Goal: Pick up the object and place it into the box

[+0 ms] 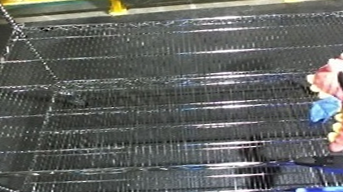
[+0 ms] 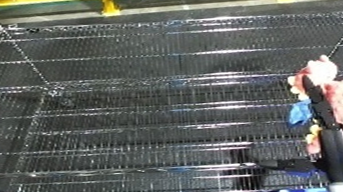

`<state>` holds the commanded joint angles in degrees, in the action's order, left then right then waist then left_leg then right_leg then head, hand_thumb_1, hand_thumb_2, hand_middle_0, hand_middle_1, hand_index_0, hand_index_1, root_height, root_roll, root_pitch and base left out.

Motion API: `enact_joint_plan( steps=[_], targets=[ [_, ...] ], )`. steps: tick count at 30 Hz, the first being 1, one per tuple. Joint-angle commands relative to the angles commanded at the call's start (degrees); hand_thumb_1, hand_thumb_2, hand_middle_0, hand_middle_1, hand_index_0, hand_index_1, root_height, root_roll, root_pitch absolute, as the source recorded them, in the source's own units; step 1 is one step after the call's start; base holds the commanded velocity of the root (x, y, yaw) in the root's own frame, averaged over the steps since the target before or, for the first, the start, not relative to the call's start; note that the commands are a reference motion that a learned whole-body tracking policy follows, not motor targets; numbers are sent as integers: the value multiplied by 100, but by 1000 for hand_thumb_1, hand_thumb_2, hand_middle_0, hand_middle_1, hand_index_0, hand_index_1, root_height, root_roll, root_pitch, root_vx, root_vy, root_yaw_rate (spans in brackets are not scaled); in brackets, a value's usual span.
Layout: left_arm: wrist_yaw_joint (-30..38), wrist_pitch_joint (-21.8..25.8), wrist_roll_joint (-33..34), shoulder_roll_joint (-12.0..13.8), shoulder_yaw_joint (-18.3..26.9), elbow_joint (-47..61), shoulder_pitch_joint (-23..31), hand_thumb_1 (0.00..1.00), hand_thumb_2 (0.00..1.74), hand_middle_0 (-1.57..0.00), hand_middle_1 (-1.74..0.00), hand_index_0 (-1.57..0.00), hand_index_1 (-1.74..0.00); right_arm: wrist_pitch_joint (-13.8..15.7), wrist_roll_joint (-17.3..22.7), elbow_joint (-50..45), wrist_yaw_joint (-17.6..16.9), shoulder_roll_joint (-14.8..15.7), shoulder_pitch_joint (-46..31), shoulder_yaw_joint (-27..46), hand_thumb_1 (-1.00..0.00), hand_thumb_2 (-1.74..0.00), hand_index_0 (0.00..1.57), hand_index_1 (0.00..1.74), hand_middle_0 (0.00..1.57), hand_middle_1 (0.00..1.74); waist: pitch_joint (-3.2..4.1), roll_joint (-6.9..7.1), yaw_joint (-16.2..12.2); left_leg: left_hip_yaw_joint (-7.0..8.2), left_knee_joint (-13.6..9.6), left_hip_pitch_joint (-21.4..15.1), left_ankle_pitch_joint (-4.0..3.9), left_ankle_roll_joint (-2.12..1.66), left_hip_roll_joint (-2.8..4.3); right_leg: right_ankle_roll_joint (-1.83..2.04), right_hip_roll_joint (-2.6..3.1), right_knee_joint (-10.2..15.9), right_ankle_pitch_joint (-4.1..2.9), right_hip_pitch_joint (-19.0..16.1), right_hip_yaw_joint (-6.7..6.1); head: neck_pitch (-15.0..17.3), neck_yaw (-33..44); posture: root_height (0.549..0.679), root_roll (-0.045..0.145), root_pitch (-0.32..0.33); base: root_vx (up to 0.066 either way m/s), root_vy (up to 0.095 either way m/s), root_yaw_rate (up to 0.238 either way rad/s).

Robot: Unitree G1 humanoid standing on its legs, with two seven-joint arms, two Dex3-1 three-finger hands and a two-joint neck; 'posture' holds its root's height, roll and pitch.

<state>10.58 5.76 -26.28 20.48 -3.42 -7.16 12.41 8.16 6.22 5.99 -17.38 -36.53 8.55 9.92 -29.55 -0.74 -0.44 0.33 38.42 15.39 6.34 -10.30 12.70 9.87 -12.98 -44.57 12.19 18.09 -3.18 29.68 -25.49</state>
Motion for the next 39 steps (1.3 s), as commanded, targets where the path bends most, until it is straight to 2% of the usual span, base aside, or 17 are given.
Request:
enact_joint_plan(
  steps=[6,14,21,27,28,29,30,31,33,34,35,39],
  targets=[
    [20,10,-148,36,-43,88,71,1000,1740,-1570,-1740,-1570,-1740,-39,93,390,-92,-283,159,123,0,0,0,0,0,0,-25,-17,-31,-10,15,49,-27,-14,24,-9,10,-27,-10,71,-37,20,-875,618,54,-222,3,-29,-28],
    [-10,5,-256,127,-205,88,63,1000,1740,-1570,-1740,-1570,-1740,-100,211,920,-184,-625,319,245,0,0,0,0,0,0,-25,-120,-78,9,-54,63,-74,-42,36,-1,-3,-33,-3,152,-53,0,-1600,617,57,-214,6,-30,-16],
    [-54,34,-343,200,-426,47,31,1000,1740,-1570,-1740,-1570,-1740,-149,409,1610,-249,-979,675,177,0,0,0,0,0,0,-25,-254,-113,46,-85,66,-99,-57,28,14,-28,-69,-15,247,-81,-36,-2275,616,63,-209,12,-30,-34],
    [-86,76,-379,271,-602,29,36,1000,1740,-1570,-1740,-1570,-1740,-256,368,2146,-266,-1325,1114,-65,0,0,0,0,0,0,-23,-376,-102,64,-78,99,-102,-64,4,20,-51,-120,-13,343,-109,-169,-2713,615,69,-203,10,-15,-24],
    [-90,93,-389,290,-640,20,36,1000,1740,-1570,-1740,-1570,-1740,-300,358,2296,-273,-1433,1259,-137,0,0,0,0,0,0,-23,-405,-97,68,-79,110,-104,-66,-3,22,-60,-131,-16,369,-115,-184,-2797,615,71,-201,6,-5,-34],
    [-92,120,-414,323,-714,-6,39,1000,1740,-1570,-1740,-1570,-1740,-403,334,2642,-293,-1671,1600,-305,0,0,0,0,0,0,-23,-463,-88,77,-74,141,-108,-71,-18,23,-79,-151,-26,430,-130,-248,-2989,615,75,-196,7,0,-36],
    [-92,120,-414,323,-714,-6,39,1000,1740,-1570,-1740,-1570,-1740,-403,334,2642,-293,-1671,1600,-305,0,0,0,0,0,0,-23,-463,-88,77,-74,141,-108,-71,-18,23,-79,-151,-26,430,-130,-248,-2989,615,75,-196,7,0,-36],
    [-92,140,-434,348,-780,-40,51,1000,1740,-1570,-1740,-1570,-1740,-458,305,3009,-293,-1882,1958,-504,0,0,0,0,0,0,-24,-518,-85,84,-67,179,-113,-74,-32,22,-95,-163,-35,492,-146,-276,-3120,614,79,-190,6,0,-22],
    [-94,143,-440,354,-801,-52,56,1000,1740,-1570,-1740,-1570,-1740,-468,288,3160,-289,-1954,2100,-591,0,0,0,0,0,0,-25,-537,-86,86,-64,195,-116,-75,-36,21,-100,-167,-39,515,-151,-276,-3120,614,80,-188,4,1,-12],
    [-106,152,-453,374,-857,-68,82,1000,1740,-1570,-1740,-1570,-1740,-499,231,3506,-280,-2098,2413,-799,0,0,0,0,0,0,-25,-589,-93,94,-60,236,-123,-80,-45,20,-108,-183,-42,577,-166,-282,-3424,614,83,-182,7,-3,-17],
    [-106,152,-453,374,-857,-68,82,1000,1740,-1570,-1740,-1570,-1740,-499,231,3506,-280,-2098,2413,-799,0,0,0,0,0,0,-25,-589,-93,94,-60,236,-123,-80,-45,20,-108,-183,-42,577,-166,-282,-3424,614,83,-182,7,-3,-17],
    [-129,170,-490,398,-999,-129,166,1000,1740,-1570,-1740,-1570,-1740,-639,48,4326,-189,-2425,3155,-1364,0,0,0,0,0,0,-25,-723,-104,116,-43,363,-155,-99,-69,4,-123,-264,-36,763,-209,-286,-3769,612,90,-166,14,-9,-27]
  ],
)
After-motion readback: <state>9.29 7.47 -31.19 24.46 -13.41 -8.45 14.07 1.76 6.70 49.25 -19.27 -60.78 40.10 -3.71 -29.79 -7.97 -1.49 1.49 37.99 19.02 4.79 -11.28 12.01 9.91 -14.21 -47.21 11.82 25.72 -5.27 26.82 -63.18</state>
